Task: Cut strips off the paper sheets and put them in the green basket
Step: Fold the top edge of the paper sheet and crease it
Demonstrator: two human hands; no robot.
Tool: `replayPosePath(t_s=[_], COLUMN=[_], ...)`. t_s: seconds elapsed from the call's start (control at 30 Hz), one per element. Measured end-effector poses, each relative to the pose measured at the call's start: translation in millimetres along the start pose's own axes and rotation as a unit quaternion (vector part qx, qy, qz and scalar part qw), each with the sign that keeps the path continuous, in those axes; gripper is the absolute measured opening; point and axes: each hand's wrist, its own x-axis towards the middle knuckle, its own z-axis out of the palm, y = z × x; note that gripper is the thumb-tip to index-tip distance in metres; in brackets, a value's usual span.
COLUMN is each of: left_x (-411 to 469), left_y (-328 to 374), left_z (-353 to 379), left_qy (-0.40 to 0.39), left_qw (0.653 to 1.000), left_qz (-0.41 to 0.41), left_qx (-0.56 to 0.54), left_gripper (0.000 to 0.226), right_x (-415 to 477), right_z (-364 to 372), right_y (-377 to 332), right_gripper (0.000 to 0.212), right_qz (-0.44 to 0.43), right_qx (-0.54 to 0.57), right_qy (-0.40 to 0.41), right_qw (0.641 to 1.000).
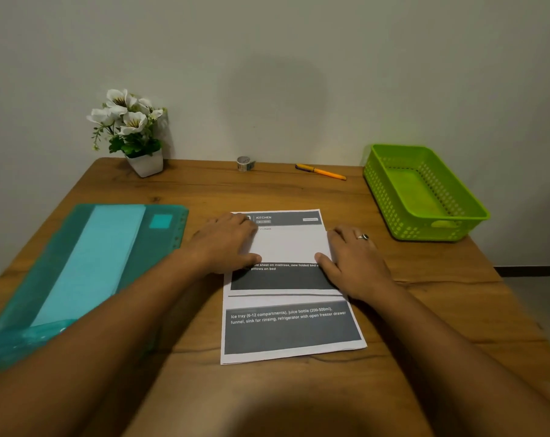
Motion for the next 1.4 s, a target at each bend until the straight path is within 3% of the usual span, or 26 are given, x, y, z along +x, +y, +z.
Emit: replayPosePath(t_s=[0.27,0.47,0.63,0.83,0.97,1.13,1.4], left_x=[33.1,36.8,26.7,7.5,-3.8,-6.2,-11.6], left_y=[-9.8,-4.7,7.1,19.8,32.3,39.9,36.3], left_z=[-11.8,-16.0,-19.6,-19.4,-17.1,-8.3,-0.2], left_qy=[-0.090,-0.096,-0.056,0.082,0.153,0.202,0.224], left_qw=[0.994,0.994,0.995,0.995,0.979,0.969,0.966], left_qz=[-0.022,-0.019,-0.008,0.026,0.022,0.009,0.003], left_qx=[-0.053,-0.053,-0.082,0.049,0.131,0.144,0.132], left_gripper=[0.084,0.075,0.082,0.077,0.063,0.061,0.053], right_x=[1.5,8.2,16.5,27.5,38.4,40.4,28.4], right_z=[-4.8,-14.1,-29.0,-47.6,-47.9,-35.7,-30.9], right_y=[4.3,6.5,-0.2,-27.9,-48.8,-66.1,-49.0], right_gripper=[0.088,0.083,0.093,0.104,0.091,0.070,0.069], right_qz=[-0.016,-0.034,-0.035,-0.123,-0.150,-0.159,-0.139], right_qx=[-0.012,-0.039,-0.030,-0.077,-0.089,-0.083,-0.121], right_qy=[-0.022,-0.037,-0.065,0.012,0.041,0.074,0.085], right_qw=[1.000,0.998,0.997,0.989,0.984,0.981,0.979])
